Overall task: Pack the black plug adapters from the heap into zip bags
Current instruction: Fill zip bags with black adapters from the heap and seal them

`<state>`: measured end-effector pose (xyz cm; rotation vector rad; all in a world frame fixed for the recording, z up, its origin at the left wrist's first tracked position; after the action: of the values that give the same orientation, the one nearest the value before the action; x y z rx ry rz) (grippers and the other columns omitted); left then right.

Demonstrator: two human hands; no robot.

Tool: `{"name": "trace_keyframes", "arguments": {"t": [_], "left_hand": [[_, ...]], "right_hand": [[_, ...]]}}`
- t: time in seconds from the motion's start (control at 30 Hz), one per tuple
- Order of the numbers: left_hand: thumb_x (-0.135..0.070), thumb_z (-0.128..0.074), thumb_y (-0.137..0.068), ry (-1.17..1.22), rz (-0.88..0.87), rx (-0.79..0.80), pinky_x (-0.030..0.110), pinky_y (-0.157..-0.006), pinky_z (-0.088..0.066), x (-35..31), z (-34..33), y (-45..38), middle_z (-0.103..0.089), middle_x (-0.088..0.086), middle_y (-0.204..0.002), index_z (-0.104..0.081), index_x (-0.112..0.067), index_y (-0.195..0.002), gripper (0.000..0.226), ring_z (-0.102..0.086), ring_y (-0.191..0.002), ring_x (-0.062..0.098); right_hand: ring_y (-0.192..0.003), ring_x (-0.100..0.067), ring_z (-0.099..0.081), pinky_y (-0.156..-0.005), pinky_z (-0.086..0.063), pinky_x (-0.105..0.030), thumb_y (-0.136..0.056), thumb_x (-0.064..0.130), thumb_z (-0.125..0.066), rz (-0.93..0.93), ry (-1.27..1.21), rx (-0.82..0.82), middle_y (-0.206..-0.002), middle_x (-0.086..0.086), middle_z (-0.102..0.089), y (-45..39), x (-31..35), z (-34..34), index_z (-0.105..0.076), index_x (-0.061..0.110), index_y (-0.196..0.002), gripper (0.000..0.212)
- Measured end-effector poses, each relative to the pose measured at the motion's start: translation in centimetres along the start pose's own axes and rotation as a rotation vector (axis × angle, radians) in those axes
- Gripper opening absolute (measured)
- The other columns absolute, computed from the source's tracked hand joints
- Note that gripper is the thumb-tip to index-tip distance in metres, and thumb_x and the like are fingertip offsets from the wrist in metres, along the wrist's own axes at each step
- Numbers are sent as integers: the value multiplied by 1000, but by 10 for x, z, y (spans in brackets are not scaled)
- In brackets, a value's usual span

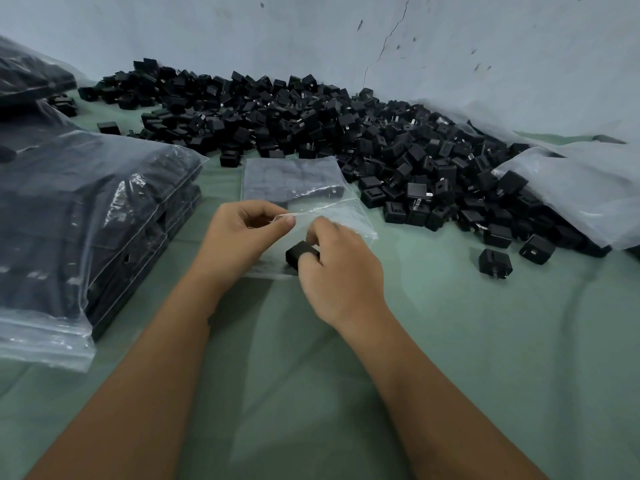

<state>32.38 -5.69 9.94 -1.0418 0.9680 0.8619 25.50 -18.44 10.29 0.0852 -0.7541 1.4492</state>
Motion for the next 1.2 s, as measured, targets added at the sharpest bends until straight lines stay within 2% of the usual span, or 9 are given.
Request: {"name": "trace_keyframes", "arguments": {"t": [0.27,0.5,0.57,0.67,0.73,0.83,0.93,1.03,1.2], "left_hand": [[-14,-72,-87,-13,-30,-5,23,-73,-50,-3,2,0,-73,0,-78,-75,-18,-82,8,-62,-75,10],[-14,-77,-80,33,-68,147,57,-81,-50,-16,-8,6,-71,20,-87,-77,-3,-88,13,-60,-86,51],[-22,-79,-77,26,-63,173,52,-79,-48,-16,-8,7,-71,16,-87,-78,-6,-88,19,-61,-85,43],[-39,-70,-82,39,-26,109,16,-86,-45,-11,-2,6,-75,-4,-87,-78,-13,-87,28,-66,-94,7],[-35,-56,-92,29,-26,-28,4,-81,-40,-8,7,3,-75,-9,-85,-78,-17,-88,28,-64,-93,-5],[-22,-49,-99,59,23,-283,5,-74,-41,1,25,-1,-71,-11,-76,-75,-21,-82,32,-62,-78,-10],[-23,-47,-100,120,120,-415,18,-75,-40,9,36,-2,-69,-12,-73,-73,-22,-78,34,-60,-70,-10],[-23,-47,-99,139,149,-436,22,-75,-38,12,36,-3,-68,-15,-70,-72,-23,-77,34,-58,-67,-12],[-26,-49,-98,127,193,-421,22,-76,-37,18,34,-7,-68,-16,-69,-74,-23,-76,33,-57,-68,-14]], "right_hand": [[-82,-15,-48,-74,-46,-37,-74,19,-49,-44,-121,161,-83,8,-51,1,4,-12,-53,23,-74,6],[-99,-19,-56,-81,-48,-33,-89,15,-49,47,56,70,-105,2,-64,-4,-5,-10,-61,21,-108,23],[-93,-20,-59,-77,-45,-31,-91,19,-48,70,162,16,-99,2,-67,-4,-6,-7,-64,23,-103,20],[-83,-19,-61,-74,-40,-32,-88,27,-45,39,229,-3,-79,6,-64,-5,-6,-2,-60,27,-77,18],[-91,-13,-59,-83,-43,-32,-82,29,-46,-31,125,10,-86,11,-67,-5,-7,-1,-67,30,-84,21],[-101,-11,-58,-94,-43,-35,-79,27,-50,-27,89,36,-99,13,-70,-4,-5,-1,-72,33,-96,28],[-94,-19,-60,-84,-46,-31,-83,23,-48,60,196,89,-96,6,-70,-5,-4,-6,-71,27,-98,28],[-80,-24,-57,-66,-41,-29,-86,18,-45,69,225,142,-82,0,-64,-8,-8,-12,-61,20,-78,18],[-69,-20,-45,-64,-38,-32,-86,22,-43,46,263,169,-63,4,-43,-11,-10,-18,-38,20,-62,25]]}}
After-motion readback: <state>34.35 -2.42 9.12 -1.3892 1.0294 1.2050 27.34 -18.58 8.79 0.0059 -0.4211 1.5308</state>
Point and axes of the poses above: each hand's wrist, its own y-axis away from the middle knuckle, its own z-axis out of the back of the hand, x = y × z, the point moved 6 cm from there along -y, towards the middle knuckle
